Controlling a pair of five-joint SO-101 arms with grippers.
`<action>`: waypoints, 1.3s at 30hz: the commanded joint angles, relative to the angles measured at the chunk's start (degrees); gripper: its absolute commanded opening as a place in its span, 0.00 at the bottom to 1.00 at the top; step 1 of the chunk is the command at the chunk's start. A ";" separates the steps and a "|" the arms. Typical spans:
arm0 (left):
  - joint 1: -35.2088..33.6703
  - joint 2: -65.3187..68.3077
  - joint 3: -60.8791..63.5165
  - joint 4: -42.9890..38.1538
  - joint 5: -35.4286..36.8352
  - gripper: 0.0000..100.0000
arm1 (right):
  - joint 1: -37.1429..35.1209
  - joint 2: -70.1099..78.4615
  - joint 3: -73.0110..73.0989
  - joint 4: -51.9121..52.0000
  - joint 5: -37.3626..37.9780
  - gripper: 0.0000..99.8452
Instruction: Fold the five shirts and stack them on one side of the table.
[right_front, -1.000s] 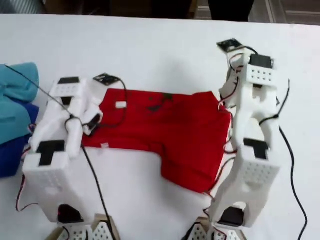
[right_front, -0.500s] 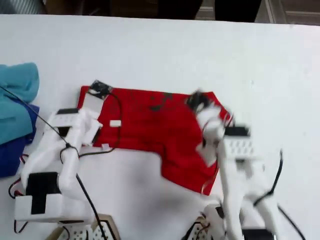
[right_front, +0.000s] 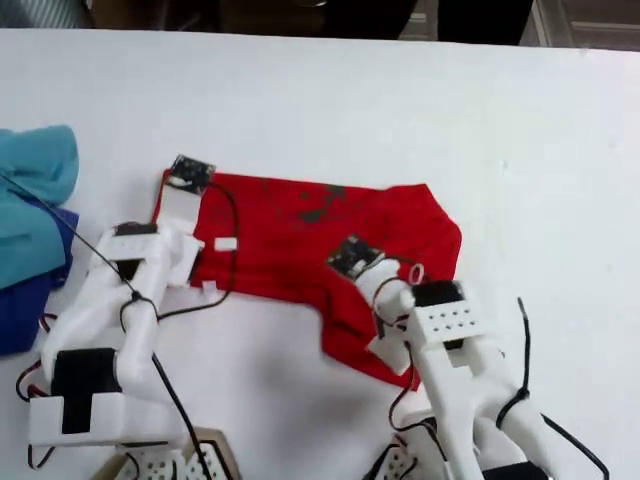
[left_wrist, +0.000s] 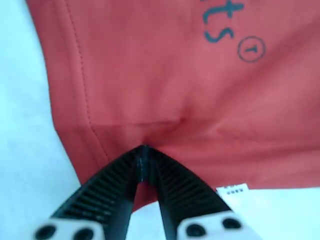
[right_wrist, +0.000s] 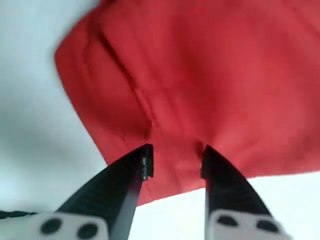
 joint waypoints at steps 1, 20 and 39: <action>-0.26 -0.79 0.13 -1.85 0.53 0.02 | -1.89 0.48 0.00 0.22 0.79 0.18; -0.26 -0.79 0.22 -1.85 0.53 0.02 | -1.54 11.65 0.18 -8.31 5.89 0.14; -0.26 -0.79 0.22 -1.85 0.53 0.02 | -1.63 -0.48 -5.45 1.71 5.80 0.02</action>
